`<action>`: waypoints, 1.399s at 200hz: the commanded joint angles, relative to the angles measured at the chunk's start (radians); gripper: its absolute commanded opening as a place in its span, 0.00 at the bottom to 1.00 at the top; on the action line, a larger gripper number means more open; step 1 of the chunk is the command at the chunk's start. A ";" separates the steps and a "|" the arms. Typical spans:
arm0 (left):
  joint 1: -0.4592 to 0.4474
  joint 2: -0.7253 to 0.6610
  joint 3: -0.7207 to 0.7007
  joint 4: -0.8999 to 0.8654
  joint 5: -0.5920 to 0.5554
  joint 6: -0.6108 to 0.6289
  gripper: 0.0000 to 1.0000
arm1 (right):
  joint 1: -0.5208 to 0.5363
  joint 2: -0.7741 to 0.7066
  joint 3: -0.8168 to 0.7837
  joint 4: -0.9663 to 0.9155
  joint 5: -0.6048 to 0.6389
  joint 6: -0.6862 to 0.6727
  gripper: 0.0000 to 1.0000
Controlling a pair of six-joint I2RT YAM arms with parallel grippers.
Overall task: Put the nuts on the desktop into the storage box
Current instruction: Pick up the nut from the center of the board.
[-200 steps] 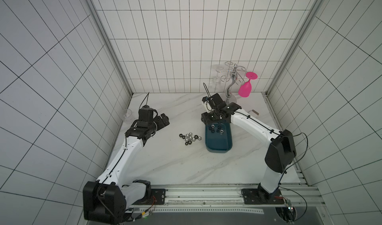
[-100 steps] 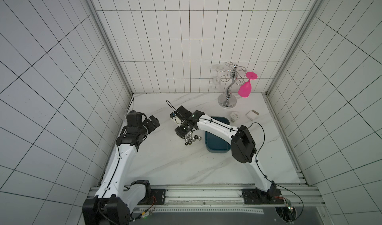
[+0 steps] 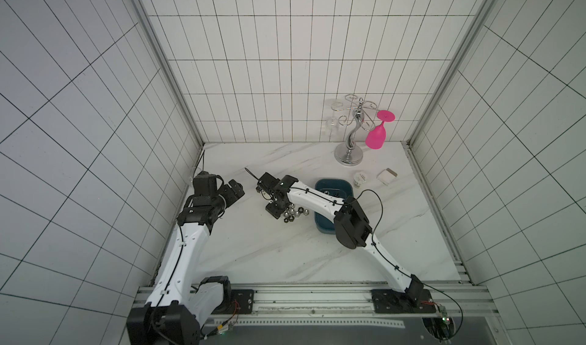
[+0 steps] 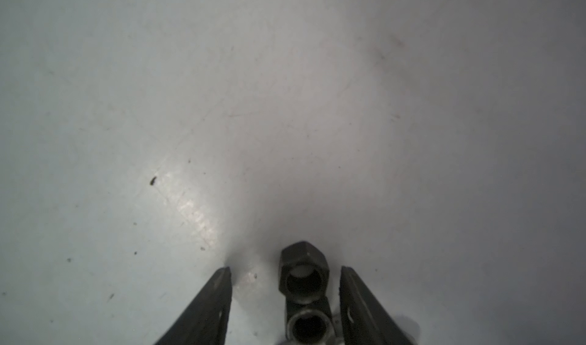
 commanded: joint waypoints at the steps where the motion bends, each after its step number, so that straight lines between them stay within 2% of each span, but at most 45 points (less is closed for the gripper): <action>1: 0.004 -0.017 -0.005 0.003 0.004 0.015 0.98 | -0.002 0.019 0.030 -0.038 0.037 -0.009 0.57; 16: 0.005 -0.014 -0.005 0.002 0.007 0.014 0.98 | -0.003 0.024 0.031 -0.037 0.036 -0.009 0.57; 39: 0.005 -0.011 -0.005 0.004 0.007 0.016 0.99 | -0.003 0.029 0.031 -0.041 0.013 -0.012 0.48; 50: 0.005 -0.012 -0.003 0.004 0.004 0.016 0.98 | -0.004 0.029 0.031 -0.039 -0.003 -0.016 0.47; 157: 0.007 0.000 0.017 -0.003 0.010 0.031 0.99 | -0.044 0.069 0.103 -0.045 -0.103 0.038 0.49; 177: 0.007 0.002 0.018 -0.003 0.008 0.033 0.99 | -0.050 0.069 0.103 -0.045 -0.114 0.043 0.43; 203: 0.006 0.005 0.021 -0.003 0.010 0.032 0.98 | -0.052 0.066 0.102 -0.044 -0.117 0.043 0.28; 230: 0.007 0.000 0.025 -0.006 0.010 0.032 0.98 | -0.052 0.035 0.072 -0.017 -0.117 0.052 0.20; 263: 0.006 -0.009 0.026 -0.007 0.020 0.031 0.99 | -0.053 -0.070 0.009 0.053 -0.121 0.081 0.18; 280: 0.007 -0.012 0.024 0.011 0.065 0.043 0.98 | -0.061 -0.156 -0.033 0.091 -0.124 0.108 0.18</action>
